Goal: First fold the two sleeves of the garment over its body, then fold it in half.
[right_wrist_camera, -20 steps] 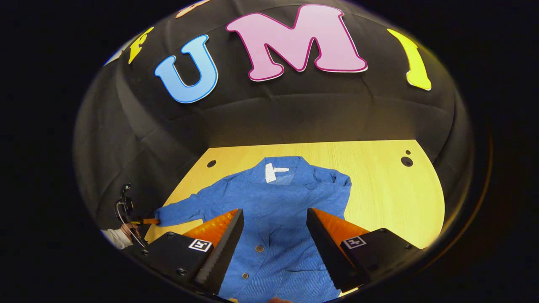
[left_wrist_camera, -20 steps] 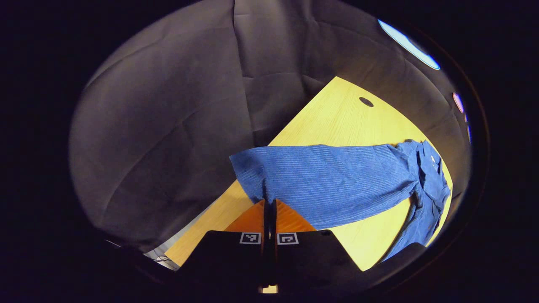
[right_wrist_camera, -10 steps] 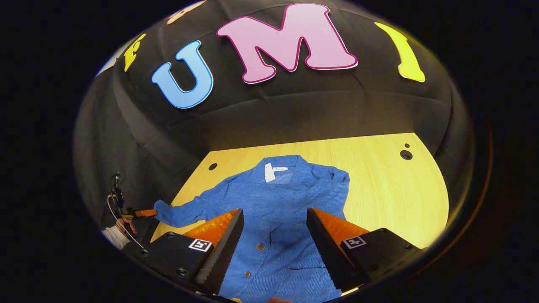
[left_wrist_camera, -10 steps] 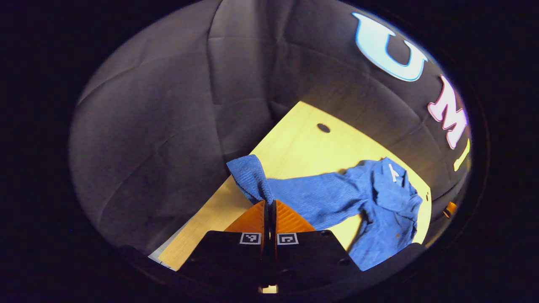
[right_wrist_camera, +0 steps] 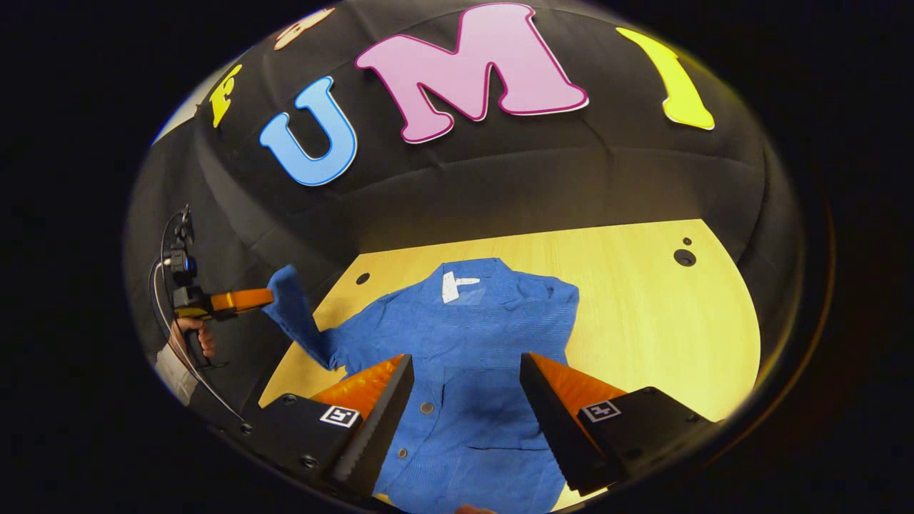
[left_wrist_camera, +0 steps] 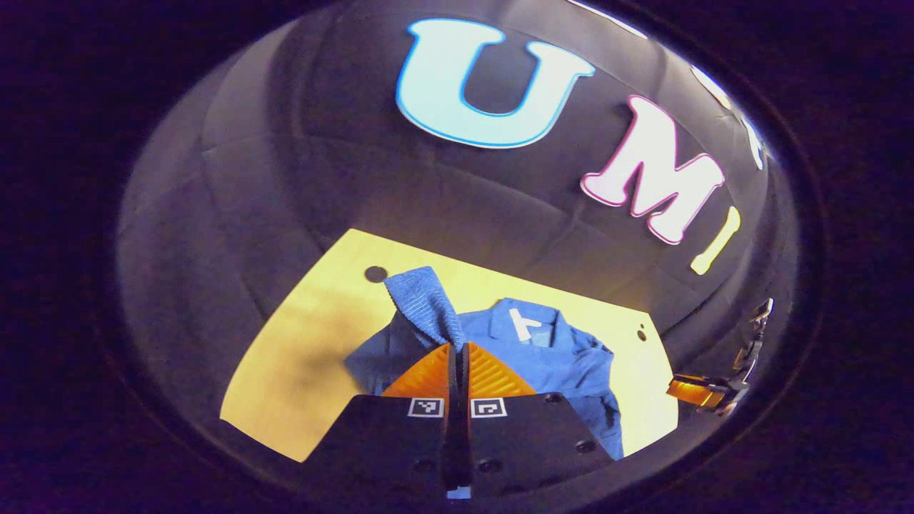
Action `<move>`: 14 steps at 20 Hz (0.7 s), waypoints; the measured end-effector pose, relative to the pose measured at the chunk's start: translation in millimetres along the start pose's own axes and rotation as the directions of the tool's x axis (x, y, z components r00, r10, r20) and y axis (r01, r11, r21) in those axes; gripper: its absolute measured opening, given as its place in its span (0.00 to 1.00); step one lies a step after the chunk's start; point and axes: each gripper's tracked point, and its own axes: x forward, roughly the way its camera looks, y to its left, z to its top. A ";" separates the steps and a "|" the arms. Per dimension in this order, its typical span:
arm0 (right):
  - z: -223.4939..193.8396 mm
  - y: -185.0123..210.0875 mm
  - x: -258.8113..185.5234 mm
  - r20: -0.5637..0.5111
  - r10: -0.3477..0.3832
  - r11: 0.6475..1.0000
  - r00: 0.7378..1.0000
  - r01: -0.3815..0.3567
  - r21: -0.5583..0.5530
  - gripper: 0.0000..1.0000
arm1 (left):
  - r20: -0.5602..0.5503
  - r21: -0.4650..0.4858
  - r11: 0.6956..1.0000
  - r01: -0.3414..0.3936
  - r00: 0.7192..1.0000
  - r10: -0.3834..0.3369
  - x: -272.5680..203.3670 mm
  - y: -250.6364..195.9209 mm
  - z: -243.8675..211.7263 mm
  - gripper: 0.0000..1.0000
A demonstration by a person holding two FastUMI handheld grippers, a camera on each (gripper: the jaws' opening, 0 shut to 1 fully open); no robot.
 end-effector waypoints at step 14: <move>-45.9 -89.7 -13.3 -0.107 -0.048 0.997 0.993 0.053 0.050 0.96 | -0.264 0.410 0.909 0.079 0.964 0.035 169.3 -181.6 -61.1 0.00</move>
